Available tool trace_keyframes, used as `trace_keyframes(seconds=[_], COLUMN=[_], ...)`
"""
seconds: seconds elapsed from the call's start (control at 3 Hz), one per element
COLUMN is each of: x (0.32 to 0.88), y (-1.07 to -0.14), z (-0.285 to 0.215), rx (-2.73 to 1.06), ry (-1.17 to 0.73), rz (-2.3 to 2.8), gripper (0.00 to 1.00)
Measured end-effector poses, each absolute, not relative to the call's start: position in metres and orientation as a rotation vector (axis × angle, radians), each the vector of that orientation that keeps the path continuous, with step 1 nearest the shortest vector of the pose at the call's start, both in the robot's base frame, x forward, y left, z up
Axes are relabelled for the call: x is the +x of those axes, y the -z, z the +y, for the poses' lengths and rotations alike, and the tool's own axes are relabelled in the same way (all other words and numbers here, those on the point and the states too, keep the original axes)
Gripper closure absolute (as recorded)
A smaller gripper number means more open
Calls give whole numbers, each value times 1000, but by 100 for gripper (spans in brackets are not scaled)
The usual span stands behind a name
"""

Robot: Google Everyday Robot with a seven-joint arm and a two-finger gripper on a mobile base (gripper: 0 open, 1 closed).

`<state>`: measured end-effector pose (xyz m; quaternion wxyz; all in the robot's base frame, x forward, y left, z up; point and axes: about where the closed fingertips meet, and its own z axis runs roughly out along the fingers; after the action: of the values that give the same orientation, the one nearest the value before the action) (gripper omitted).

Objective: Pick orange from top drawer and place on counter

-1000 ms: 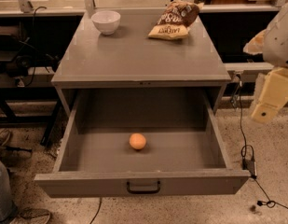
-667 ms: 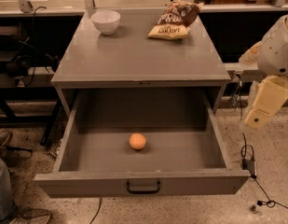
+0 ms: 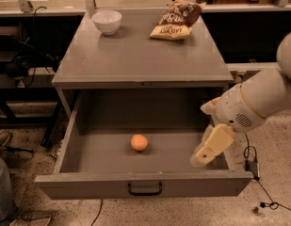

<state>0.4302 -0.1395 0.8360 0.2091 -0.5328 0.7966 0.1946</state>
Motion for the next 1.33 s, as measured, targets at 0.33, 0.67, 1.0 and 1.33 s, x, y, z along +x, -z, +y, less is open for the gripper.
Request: trace_keyframes(seconds=[0.33,0.67,1.0,1.33], x=[454,480,480,499], y=[-796,-796,-796,-785], z=[-85,-75,-75,-65], rx=[-1378,-1300,-1300,-1269], ry=[-682,-636,-636,-594], rz=[2145,2103,2103,2023], gripper=[0,0,0,0])
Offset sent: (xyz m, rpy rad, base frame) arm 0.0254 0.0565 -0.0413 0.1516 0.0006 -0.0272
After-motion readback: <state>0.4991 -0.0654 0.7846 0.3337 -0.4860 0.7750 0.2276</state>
